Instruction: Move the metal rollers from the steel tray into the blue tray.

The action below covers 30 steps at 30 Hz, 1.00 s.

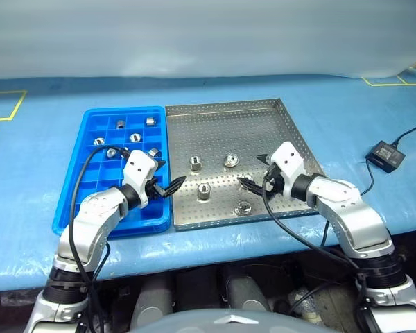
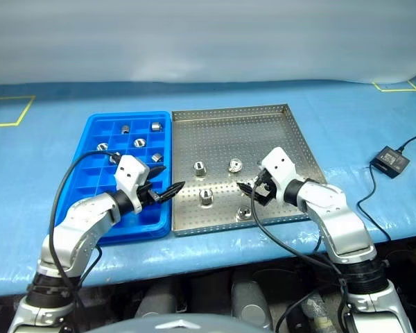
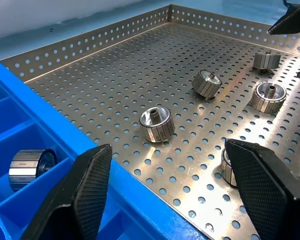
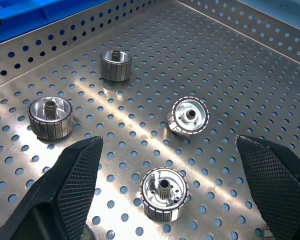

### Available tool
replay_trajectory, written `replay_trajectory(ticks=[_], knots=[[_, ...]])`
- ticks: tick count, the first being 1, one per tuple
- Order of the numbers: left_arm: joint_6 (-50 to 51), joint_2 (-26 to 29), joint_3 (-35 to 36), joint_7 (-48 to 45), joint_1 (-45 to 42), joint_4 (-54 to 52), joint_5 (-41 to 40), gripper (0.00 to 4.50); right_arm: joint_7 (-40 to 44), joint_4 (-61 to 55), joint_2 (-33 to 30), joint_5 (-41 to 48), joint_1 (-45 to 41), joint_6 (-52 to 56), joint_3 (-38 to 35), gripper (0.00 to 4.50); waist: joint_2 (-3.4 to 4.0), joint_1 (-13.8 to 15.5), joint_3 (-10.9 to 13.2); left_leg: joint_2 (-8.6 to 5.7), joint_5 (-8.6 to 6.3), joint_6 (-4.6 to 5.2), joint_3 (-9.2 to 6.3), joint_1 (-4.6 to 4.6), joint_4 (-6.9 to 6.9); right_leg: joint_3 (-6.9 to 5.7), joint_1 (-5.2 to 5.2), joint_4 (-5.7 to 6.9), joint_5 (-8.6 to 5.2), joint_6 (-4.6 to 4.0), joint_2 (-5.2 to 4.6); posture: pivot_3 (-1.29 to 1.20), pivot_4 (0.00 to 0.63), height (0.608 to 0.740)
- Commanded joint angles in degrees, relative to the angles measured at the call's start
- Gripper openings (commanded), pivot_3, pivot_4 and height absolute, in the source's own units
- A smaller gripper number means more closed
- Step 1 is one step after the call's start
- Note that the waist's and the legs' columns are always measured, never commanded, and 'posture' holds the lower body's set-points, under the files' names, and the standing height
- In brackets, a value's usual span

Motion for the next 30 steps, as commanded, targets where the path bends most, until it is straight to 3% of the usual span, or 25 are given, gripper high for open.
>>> replay_trajectory(ticks=[1,30], knots=[[-1.4,-0.2,0.1,-0.2,-0.6,-1.9,-0.5,3.92,-0.4,-2.2,-0.3,0.3,0.0,-0.2,-1.2,4.5,0.0,0.0,0.0,0.0,0.0,0.0,0.0,0.0,0.0,0.0,0.0,0.0,0.0,0.0,0.0,-0.11,0.15,0.74],[-0.9,0.2,0.2,0.7,0.4,-4.1,-0.5,3.92,-1.8,-2.2,1.8,0.7,-0.3,0.3,-0.4,4.5,0.0,0.1,0.0,0.0,0.0,0.0,0.0,0.0,0.02,0.0,0.01,0.01,0.0,0.0,0.0,-0.09,0.15,0.74]])
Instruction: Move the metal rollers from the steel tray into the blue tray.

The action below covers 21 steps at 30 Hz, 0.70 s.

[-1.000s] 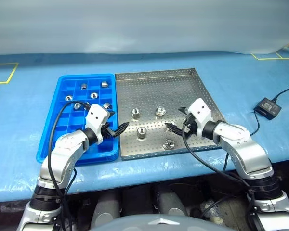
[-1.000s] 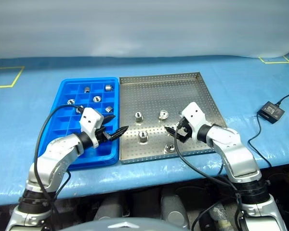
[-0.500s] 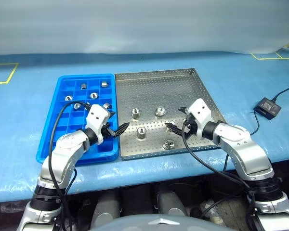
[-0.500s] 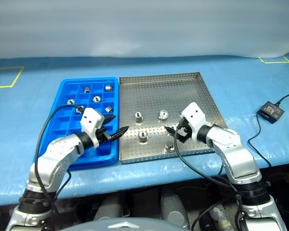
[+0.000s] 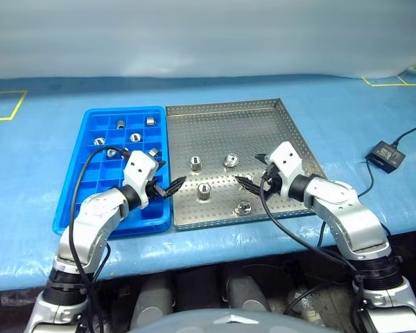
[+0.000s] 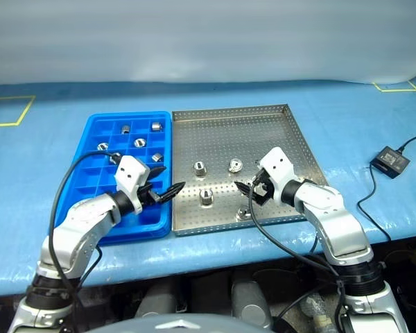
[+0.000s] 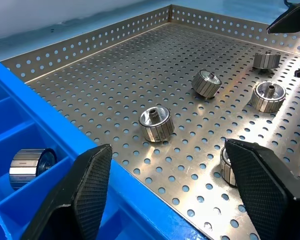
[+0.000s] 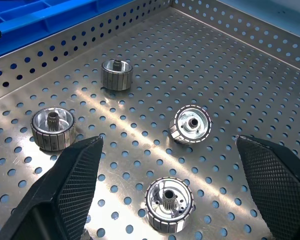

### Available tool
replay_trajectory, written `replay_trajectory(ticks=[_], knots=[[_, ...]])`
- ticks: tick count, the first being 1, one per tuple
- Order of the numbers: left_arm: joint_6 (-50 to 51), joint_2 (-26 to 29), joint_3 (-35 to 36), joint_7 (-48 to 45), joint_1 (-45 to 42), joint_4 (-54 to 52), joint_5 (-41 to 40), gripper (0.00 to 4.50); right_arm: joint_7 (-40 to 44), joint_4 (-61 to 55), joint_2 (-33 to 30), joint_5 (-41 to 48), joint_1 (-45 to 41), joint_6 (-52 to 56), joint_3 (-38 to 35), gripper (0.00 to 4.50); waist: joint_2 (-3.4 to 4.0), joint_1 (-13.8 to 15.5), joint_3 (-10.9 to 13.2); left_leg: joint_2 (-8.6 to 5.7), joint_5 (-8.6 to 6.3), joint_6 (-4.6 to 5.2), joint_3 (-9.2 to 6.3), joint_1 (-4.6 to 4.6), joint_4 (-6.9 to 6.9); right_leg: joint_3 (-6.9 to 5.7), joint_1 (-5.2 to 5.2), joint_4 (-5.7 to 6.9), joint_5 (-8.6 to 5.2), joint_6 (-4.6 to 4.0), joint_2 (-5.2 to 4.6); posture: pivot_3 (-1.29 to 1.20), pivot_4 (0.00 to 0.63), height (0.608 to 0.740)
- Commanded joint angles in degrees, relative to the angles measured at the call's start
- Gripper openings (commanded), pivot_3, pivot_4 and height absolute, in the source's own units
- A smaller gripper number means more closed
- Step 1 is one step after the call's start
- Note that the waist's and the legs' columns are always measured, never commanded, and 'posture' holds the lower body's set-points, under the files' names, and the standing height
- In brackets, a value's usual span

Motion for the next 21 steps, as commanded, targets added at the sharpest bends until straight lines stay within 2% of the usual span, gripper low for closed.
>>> replay_trajectory(ticks=[1,21], knots=[[-0.9,0.1,0.5,0.0,0.0,-2.6,-0.5,3.92,-0.2,-1.9,0.1,0.5,-0.4,0.2,-0.4,4.5,0.0,0.0,0.0,0.0,0.0,0.0,0.0,0.0,0.0,0.0,0.0,0.0,0.0,0.0,0.0,-0.09,0.15,0.74],[-0.7,-0.1,0.1,-0.3,-0.5,-2.4,-0.7,3.92,-0.2,-2.4,0.4,0.5,-0.3,0.9,-0.3,4.5,0.0,0.0,0.0,0.0,0.0,0.0,0.0,0.0,0.0,0.0,0.0,0.0,0.0,0.0,0.0,-0.1,0.15,0.74]])
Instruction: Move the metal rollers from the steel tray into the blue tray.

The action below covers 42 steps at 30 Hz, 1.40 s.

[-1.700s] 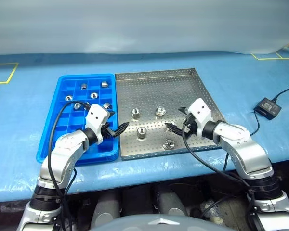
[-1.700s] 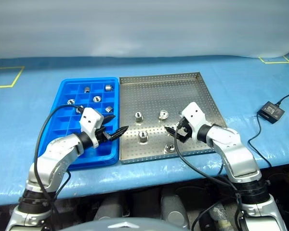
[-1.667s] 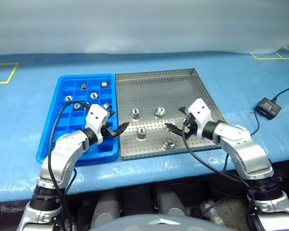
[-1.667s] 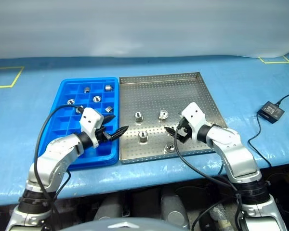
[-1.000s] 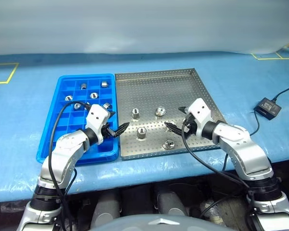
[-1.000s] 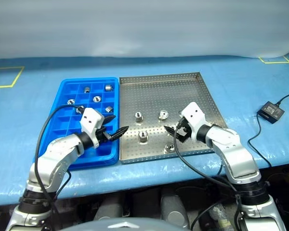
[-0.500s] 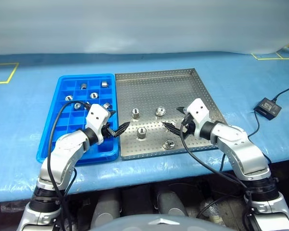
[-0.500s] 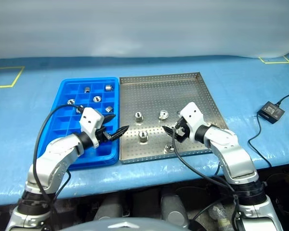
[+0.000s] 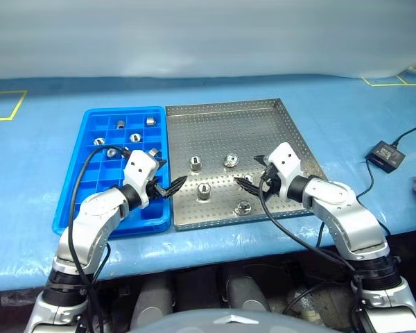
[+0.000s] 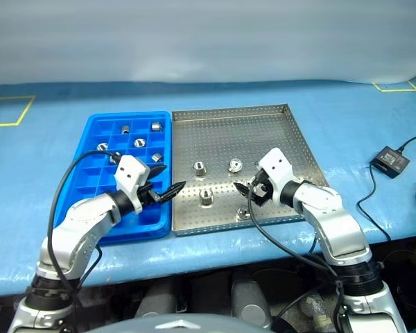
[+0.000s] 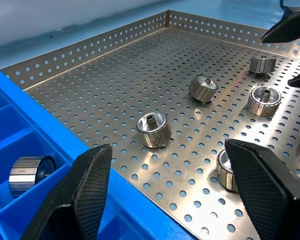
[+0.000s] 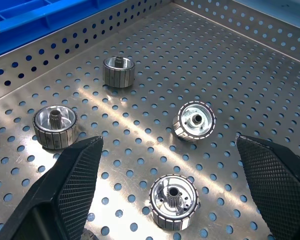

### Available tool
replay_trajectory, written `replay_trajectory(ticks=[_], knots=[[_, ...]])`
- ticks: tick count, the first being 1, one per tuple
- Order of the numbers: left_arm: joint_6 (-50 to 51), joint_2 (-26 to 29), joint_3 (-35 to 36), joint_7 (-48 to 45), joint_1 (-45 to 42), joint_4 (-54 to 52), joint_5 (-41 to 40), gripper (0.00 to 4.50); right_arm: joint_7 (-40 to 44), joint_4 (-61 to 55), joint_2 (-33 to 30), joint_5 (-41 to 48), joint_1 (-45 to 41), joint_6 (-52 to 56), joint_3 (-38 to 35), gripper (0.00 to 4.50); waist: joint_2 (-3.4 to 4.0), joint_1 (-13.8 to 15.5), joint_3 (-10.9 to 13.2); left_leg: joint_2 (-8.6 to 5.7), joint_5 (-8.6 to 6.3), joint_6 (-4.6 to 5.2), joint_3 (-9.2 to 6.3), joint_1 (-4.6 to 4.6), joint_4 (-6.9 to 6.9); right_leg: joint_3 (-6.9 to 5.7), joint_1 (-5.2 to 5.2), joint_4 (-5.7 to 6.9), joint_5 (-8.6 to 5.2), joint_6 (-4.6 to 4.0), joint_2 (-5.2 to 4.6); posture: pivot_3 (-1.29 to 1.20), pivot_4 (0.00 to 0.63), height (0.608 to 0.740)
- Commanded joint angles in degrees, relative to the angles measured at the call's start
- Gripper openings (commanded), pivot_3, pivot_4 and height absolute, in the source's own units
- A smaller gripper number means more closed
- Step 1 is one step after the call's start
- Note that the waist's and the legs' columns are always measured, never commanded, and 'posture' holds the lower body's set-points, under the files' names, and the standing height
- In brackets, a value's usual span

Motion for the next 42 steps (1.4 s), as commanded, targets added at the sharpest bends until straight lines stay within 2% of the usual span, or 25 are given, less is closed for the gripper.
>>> replay_trajectory(ticks=[1,7,12,15,21,32,35,40,41,42], knots=[[-0.7,0.0,0.1,-0.4,-0.6,-2.1,-0.8,3.92,-0.3,-2.4,0.2,0.5,-0.3,-0.2,-0.4,4.5,0.0,0.0,0.0,0.0,0.0,0.0,0.0,0.0,0.0,0.0,0.0,0.0,0.0,0.0,0.0,-0.1,0.15,0.74],[-0.2,0.2,-2.3,-2.6,-2.2,-1.7,-1.1,3.92,-0.9,-2.9,0.6,0.1,0.1,-0.3,0.0,4.5,0.0,-0.1,0.0,0.0,0.0,0.0,0.0,0.0,0.01,0.0,0.0,0.0,0.0,0.0,0.0,-0.13,0.15,0.74],[0.2,-0.5,-7.8,-4.6,-6.2,0.8,0.3,3.92,-1.8,-4.3,0.7,0.0,1.7,-0.5,0.2,4.5,0.0,-0.2,0.0,-0.02,0.0,0.0,0.0,-0.01,0.03,0.0,0.01,0.0,0.0,0.0,0.0,-0.15,0.15,0.74],[1.4,0.6,-12.5,-4.5,-8.9,4.0,4.2,3.92,-2.3,-5.0,0.9,-0.4,2.7,-1.0,0.6,4.5,0.01,-0.4,0.0,-0.06,0.0,0.0,0.01,0.01,0.04,0.01,0.03,0.0,0.0,0.01,0.01,-0.17,0.15,0.74],[3.8,2.2,-17.3,-5.0,-11.7,7.8,8.6,3.92,-3.7,-6.3,1.5,-1.2,4.1,-1.1,1.8,4.5,0.02,-1.7,0.0,-0.09,0.0,0.0,0.02,0.01,0.03,0.06,-0.02,0.03,0.0,0.03,0.12,-0.19,0.15,0.74],[6.7,3.3,-19.8,-6.4,-12.7,9.7,11.6,3.92,-4.8,-7.0,1.8,-2.1,4.7,-1.1,1.7,4.5,0.08,-3.4,-0.1,0.03,0.01,0.0,0.06,0.15,0.04,0.18,0.03,0.1,-0.12,0.24,0.11,-0.19,0.15,0.74],[6.9,3.2,-20.6,-7.4,-12.9,11.2,11.9,3.36,-4.7,-7.2,1.8,-2.1,4.5,-1.2,2.0,4.5,0.13,-3.6,-0.1,0.02,0.01,-0.01,0.06,0.16,0.03,0.18,0.03,0.1,-0.12,0.24,0.11,-0.19,0.15,0.74],[7.7,3.3,-20.6,-7.3,-13.4,12.5,12.8,1.73,-4.7,-7.4,1.3,-2.6,4.6,-1.1,1.9,4.5,0.25,-3.8,-0.2,0.01,0.01,0.0,0.07,0.22,0.03,0.21,0.07,0.11,-0.13,0.26,0.11,-0.2,0.15,0.74],[7.6,3.5,-20.6,-7.7,-13.5,12.6,12.7,1.73,-4.8,-7.6,1.4,-2.5,4.6,-1.0,1.7,4.5,0.26,-3.9,-0.2,0.01,0.01,0.0,0.07,0.24,0.03,0.21,0.08,0.11,-0.13,0.26,0.11,-0.2,0.15,0.74],[7.3,3.7,-20.5,-8.1,-13.4,12.5,12.6,1.46,-4.9,-7.6,1.4,-2.6,4.7,-1.0,1.6,4.5,0.29,-3.9,-0.2,0.01,0.01,0.0,0.07,0.27,0.04,0.22,0.11,0.12,-0.13,0.26,0.11,-0.2,0.15,0.74]])
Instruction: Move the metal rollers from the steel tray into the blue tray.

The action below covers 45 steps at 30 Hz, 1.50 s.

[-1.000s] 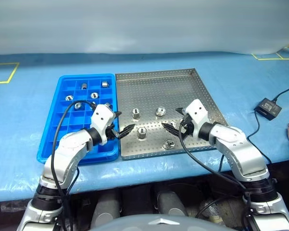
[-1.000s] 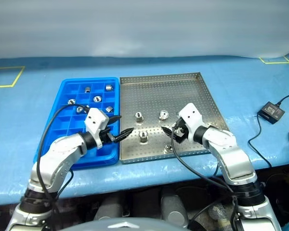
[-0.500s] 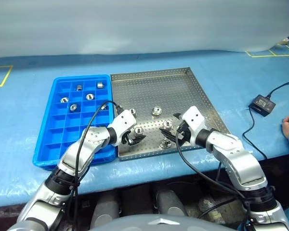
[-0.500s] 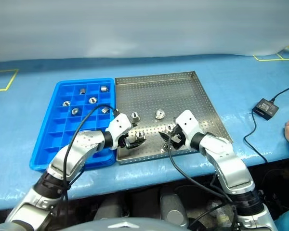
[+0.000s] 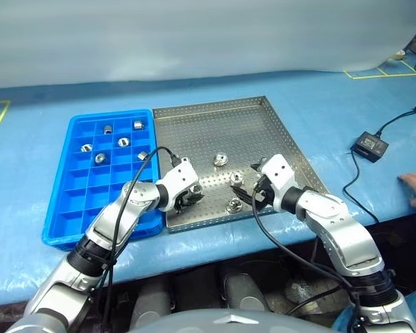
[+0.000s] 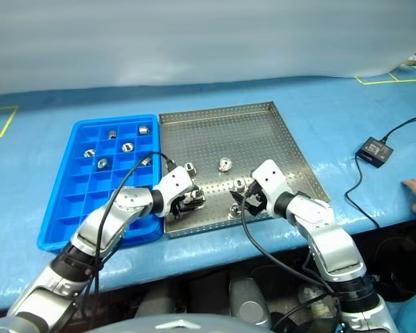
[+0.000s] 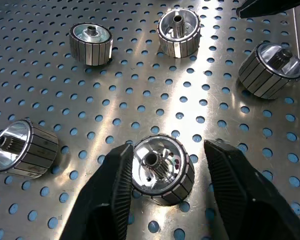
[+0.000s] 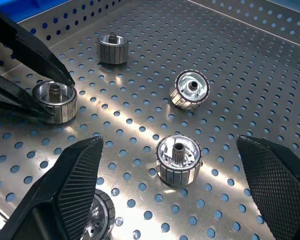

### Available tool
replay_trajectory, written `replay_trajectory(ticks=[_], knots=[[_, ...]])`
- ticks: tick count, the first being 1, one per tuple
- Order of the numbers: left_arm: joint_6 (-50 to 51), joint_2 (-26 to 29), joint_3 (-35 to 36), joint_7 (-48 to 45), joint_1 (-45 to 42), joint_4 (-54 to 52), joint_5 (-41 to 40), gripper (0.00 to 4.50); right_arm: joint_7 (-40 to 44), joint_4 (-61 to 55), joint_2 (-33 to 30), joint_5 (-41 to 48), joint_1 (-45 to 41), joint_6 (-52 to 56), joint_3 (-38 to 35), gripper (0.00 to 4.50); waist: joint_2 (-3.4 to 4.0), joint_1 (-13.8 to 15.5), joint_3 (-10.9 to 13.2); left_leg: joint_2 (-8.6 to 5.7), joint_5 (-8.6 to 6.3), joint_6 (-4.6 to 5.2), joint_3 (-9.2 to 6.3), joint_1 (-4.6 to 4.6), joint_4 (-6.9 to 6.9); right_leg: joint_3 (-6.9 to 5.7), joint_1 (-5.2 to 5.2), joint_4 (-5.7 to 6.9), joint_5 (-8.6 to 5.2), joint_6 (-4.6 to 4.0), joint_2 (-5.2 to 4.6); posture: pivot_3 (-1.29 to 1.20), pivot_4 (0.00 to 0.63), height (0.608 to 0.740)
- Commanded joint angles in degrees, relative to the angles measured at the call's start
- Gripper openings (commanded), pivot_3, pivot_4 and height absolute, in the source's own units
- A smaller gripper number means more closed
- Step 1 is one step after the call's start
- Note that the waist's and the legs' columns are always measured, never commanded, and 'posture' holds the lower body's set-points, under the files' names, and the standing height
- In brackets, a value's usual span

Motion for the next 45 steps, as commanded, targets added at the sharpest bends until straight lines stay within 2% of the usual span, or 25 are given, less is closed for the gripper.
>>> replay_trajectory(ticks=[1,3,6,10,15,18,23,28,34,44,45], knots=[[0.5,1.0,-0.1,-0.8,0.8,1.8,0.8,1.21,-0.3,-2.8,-0.4,-0.2,-0.5,-0.9,-1.0,4.5,0.07,-0.1,0.0,0.0,0.0,0.0,0.01,0.04,0.0,0.01,0.02,0.0,0.0,0.0,0.0,-0.2,0.15,0.74],[0.4,0.6,0.5,-0.8,0.9,1.7,0.5,0.84,-0.3,-2.9,-0.4,-0.2,-0.5,-0.8,-0.9,4.5,0.11,-0.1,-0.1,0.0,0.0,0.0,0.02,0.07,-0.01,0.03,0.04,0.0,0.0,0.0,0.0,-0.2,0.15,0.74],[0.6,-1.3,3.5,-0.3,1.2,0.4,-2.0,0.84,0.0,-2.9,-0.3,-0.1,-0.8,-0.7,-0.4,4.5,0.11,-0.1,-0.1,0.0,0.0,0.0,0.03,0.08,0.0,0.05,0.05,0.01,0.0,0.01,-0.01,-0.2,0.15,0.74],[1.8,-5.6,12.1,-0.1,2.3,-5.2,-10.3,0.84,2.1,-1.9,-0.1,1.0,-1.3,-0.5,1.0,4.5,0.09,0.0,-0.1,0.0,0.0,0.01,0.03,-0.03,-0.01,0.07,-0.06,0.0,0.01,0.02,-0.01,-0.18,0.15,0.74],[4.5,-6.8,21.4,3.8,4.2,-13.5,-15.6,0.84,5.8,0.5,-0.2,1.7,-3.6,-1.0,3.5,4.5,0.06,0.2,0.0,0.0,0.0,0.01,-0.01,-0.16,-0.01,0.05,-0.13,-0.01,0.04,0.0,0.0,-0.16,0.15,0.74],[6.2,-5.3,24.6,9.0,7.0,-19.0,-13.5,0.84,9.0,-0.8,0.7,5.4,-5.5,-0.9,3.2,4.5,0.03,0.4,0.0,-0.02,0.0,0.01,-0.02,-0.13,-0.01,0.05,-0.09,-0.03,0.04,0.03,0.0,-0.1,0.15,0.74],[11.3,-7.5,30.7,25.6,10.9,-23.3,-5.0,0.84,10.3,-0.6,0.9,6.1,-8.6,-1.0,3.4,4.5,-0.12,2.2,0.1,-0.03,0.01,0.02,-0.06,-0.1,0.02,0.02,-0.04,-0.02,0.05,0.07,0.02,-0.04,0.15,0.74],[13.8,-9.2,34.4,36.6,13.1,-22.9,2.5,0.84,10.6,0.2,1.5,6.0,-10.7,-1.3,4.0,4.5,-0.25,4.7,0.1,-0.04,0.01,0.02,-0.06,-0.13,0.02,0.0,-0.06,-0.05,0.11,0.0,0.0,0.02,0.15,0.74],[11.6,-11.9,36.9,41.3,13.7,-17.8,5.2,0.84,10.0,0.4,1.9,5.2,-10.5,-1.2,5.2,4.5,-0.3,7.1,0.1,-0.06,0.01,0.02,-0.07,-0.17,0.01,-0.07,-0.05,-0.11,0.21,-0.18,-0.06,0.02,0.15,0.74],[8.5,-12.5,35.7,40.1,12.8,-12.3,4.9,0.84,8.6,-2.6,1.3,5.3,-9.5,-0.3,4.3,4.5,-0.34,6.7,0.1,0.0,0.01,0.01,-0.02,-0.18,0.01,-0.16,-0.1,-0.1,0.25,-0.29,-0.11,-0.03,0.15,0.74],[8.0,-12.7,35.8,40.4,12.5,-12.2,5.0,1.18,8.3,-2.8,1.3,5.2,-9.4,-0.3,4.2,4.5,-0.34,6.5,0.1,0.0,0.01,0.01,-0.02,-0.18,0.0,-0.16,-0.1,-0.1,0.25,-0.3,-0.11,-0.03,0.15,0.74]])
